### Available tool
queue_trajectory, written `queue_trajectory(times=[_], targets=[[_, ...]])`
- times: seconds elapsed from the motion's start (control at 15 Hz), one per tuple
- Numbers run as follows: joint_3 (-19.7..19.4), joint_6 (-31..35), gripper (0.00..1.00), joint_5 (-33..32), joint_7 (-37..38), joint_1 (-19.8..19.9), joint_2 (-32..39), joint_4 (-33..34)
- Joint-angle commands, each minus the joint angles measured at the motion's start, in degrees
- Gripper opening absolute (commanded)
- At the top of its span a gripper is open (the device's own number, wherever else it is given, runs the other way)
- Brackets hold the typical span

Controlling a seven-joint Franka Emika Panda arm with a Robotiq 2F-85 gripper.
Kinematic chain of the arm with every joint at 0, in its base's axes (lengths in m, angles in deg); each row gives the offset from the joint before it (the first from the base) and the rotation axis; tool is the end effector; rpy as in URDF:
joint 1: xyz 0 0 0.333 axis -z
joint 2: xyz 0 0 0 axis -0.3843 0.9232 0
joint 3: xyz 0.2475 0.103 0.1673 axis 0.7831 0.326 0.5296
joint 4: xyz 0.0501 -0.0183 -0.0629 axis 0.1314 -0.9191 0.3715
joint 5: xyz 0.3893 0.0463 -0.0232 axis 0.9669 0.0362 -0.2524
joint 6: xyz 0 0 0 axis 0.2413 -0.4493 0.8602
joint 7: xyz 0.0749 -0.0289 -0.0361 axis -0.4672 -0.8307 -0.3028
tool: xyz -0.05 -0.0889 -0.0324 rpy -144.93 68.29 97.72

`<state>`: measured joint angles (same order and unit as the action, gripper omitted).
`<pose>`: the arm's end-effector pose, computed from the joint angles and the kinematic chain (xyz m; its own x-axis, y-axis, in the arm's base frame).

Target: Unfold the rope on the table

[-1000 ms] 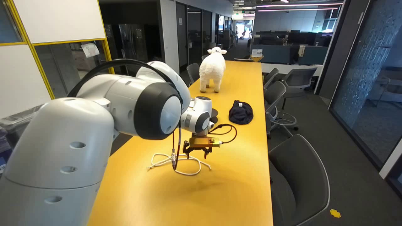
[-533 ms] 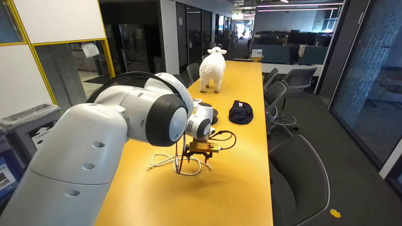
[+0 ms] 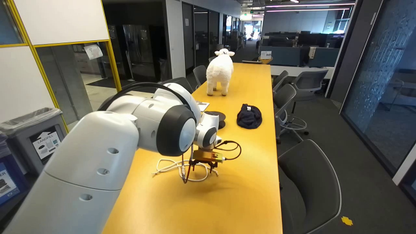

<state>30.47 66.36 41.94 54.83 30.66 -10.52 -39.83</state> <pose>0.6836 -0.0484 0.1427 0.9567 0.2853 -0.0573 0.2781 -0.9544 -0.1088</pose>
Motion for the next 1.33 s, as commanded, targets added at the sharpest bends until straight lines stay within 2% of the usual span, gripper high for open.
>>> queue_trajectory(times=[0.0, 0.47, 0.53, 0.6, 0.67, 1.07, 1.27], targets=[[0.1, 0.8, 1.0, 0.5, 1.9, -0.2, 1.4, 2.4], [-0.3, 1.1, 1.0, 0.1, 3.3, -0.3, 1.5, 2.4], [-0.3, 1.3, 0.75, 0.0, 3.4, -0.3, 1.6, 2.4], [-0.3, 1.2, 0.75, 0.0, 3.4, -0.3, 1.6, 2.4], [-0.4, 1.2, 0.68, 0.0, 3.5, -0.3, 1.6, 2.4], [-0.8, 1.2, 0.19, -0.2, 4.1, -0.4, 1.5, 2.6], [-1.0, 0.9, 0.03, -0.3, 4.6, -0.5, 1.3, 2.6]])
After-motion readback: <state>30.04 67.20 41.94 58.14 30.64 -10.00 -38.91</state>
